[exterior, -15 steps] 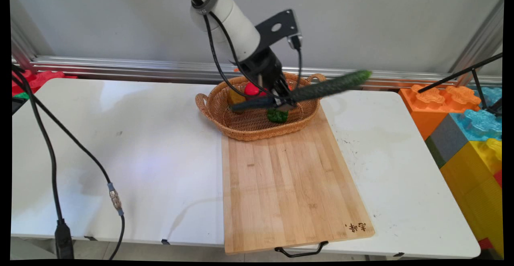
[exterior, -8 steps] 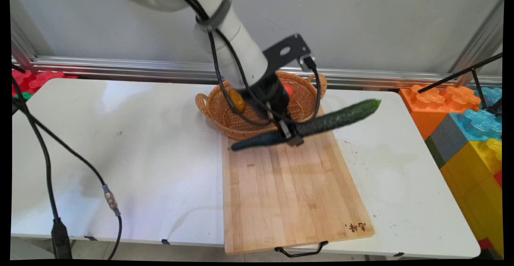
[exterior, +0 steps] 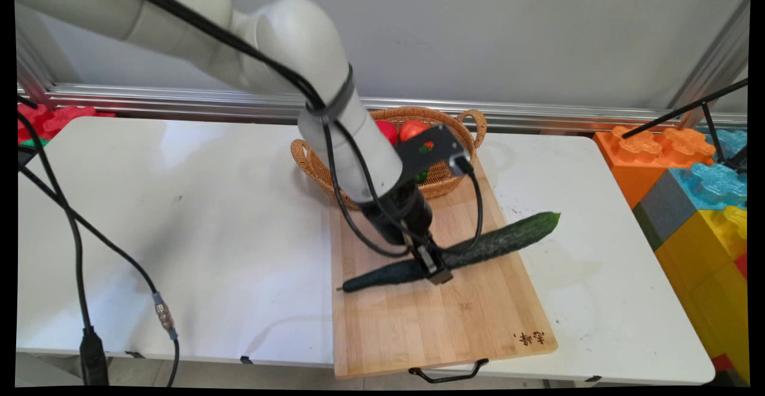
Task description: Place the picked object on the cutting board
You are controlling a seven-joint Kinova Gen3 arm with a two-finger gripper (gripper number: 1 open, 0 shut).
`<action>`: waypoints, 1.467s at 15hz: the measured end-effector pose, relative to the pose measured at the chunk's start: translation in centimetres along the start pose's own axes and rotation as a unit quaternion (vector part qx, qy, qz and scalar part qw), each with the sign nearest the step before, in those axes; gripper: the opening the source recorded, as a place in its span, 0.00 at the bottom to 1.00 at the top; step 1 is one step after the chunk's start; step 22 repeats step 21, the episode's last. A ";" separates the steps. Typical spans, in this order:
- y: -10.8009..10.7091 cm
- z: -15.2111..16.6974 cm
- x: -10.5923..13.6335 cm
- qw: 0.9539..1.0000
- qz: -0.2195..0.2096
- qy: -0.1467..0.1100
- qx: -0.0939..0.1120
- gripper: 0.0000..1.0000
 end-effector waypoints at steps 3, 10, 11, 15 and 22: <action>0.1 1.8 -1.2 1.000 -0.007 -0.005 -0.007 0.00; -0.1 4.5 -2.8 1.000 -0.014 -0.010 -0.012 0.00; -0.2 4.9 -3.0 1.000 -0.015 -0.010 -0.012 0.00; -0.6 5.7 -3.1 1.000 -0.011 -0.009 -0.007 0.00; -1.2 6.0 -2.7 1.000 -0.009 -0.002 0.002 1.00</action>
